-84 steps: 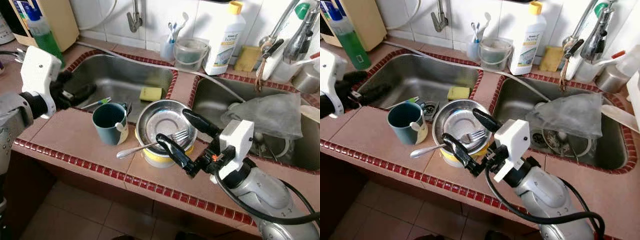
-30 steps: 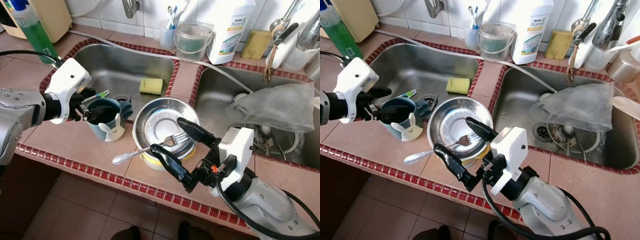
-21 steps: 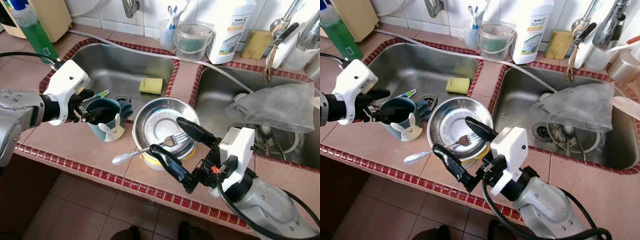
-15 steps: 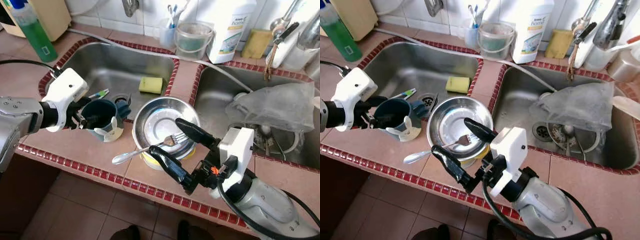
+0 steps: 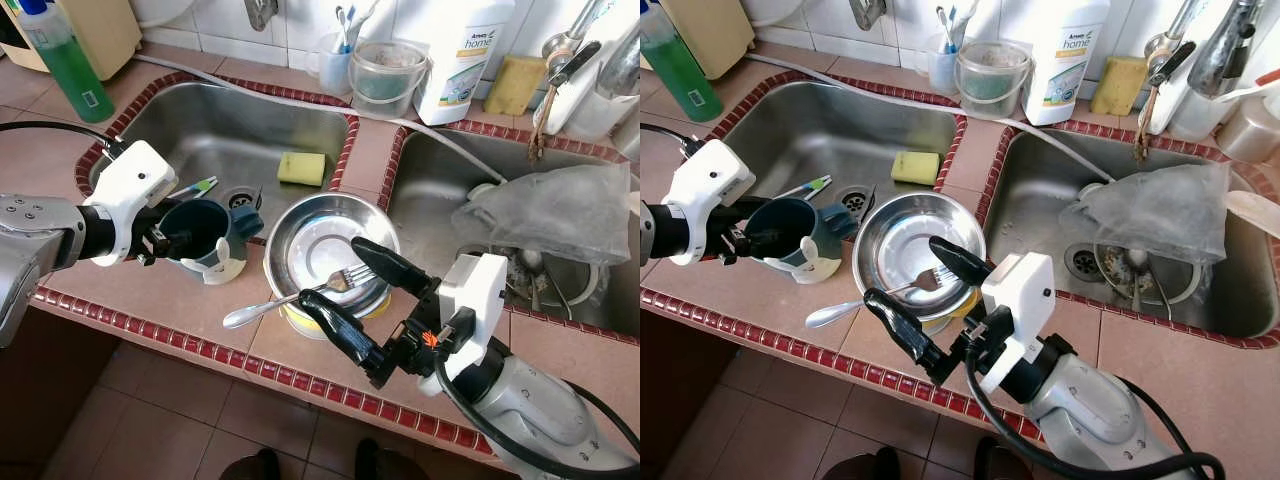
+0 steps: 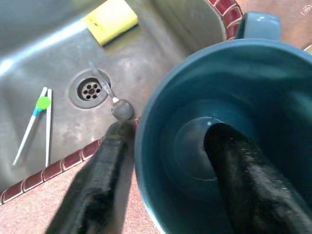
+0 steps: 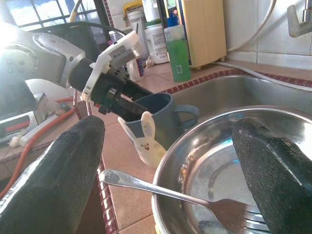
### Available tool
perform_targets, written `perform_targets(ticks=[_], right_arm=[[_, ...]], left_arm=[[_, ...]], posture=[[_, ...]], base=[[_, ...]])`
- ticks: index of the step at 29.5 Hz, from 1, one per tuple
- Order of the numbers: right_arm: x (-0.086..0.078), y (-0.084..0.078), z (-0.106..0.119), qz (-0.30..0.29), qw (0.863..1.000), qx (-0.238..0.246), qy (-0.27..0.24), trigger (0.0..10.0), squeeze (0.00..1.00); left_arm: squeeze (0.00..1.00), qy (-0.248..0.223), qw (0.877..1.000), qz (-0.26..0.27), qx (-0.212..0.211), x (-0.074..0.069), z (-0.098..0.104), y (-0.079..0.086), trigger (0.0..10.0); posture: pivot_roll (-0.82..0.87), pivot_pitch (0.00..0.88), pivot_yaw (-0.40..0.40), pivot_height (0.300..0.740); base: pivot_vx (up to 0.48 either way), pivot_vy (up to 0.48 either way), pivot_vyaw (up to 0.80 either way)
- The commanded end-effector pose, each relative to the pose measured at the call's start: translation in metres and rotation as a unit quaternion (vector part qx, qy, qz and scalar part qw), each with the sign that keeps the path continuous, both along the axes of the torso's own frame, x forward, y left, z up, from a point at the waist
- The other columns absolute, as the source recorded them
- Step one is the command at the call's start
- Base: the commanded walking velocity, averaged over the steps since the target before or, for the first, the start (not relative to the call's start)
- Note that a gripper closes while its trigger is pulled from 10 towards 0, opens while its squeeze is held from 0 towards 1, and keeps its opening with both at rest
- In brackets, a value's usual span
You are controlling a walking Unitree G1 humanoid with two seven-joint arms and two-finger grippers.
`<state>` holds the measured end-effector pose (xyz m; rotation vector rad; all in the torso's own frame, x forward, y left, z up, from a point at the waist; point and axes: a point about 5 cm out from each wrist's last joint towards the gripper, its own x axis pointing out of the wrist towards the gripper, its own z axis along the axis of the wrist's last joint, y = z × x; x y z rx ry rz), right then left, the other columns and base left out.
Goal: Kitchen organization
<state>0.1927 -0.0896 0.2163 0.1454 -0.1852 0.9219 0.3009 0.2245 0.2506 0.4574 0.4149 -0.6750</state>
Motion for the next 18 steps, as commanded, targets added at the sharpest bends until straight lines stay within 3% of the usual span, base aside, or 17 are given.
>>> perform_targets(ticks=[1, 18], right_arm=[[-0.0052, -0.0007, 0.0075, 0.004, 1.0, 0.007, -0.014, 10.0, 0.0], [-0.0025, -0.0019, 0.0089, 0.001, 1.0, 0.014, -0.013, 10.0, 0.0]], left_arm=[[0.0, 0.002, 1.0, -0.004, 0.013, -0.0022, 0.0002, 0.0013, 0.0], [0.0, 0.003, 1.0, -0.004, 0.012, -0.003, -0.0003, 0.0022, 0.0]], posture=[[-0.02, 0.247, 0.023, 0.74], [-0.02, 0.245, 0.019, 0.74]], base=[[0.0, 0.0, 0.0], [0.0, 0.0, 0.0]])
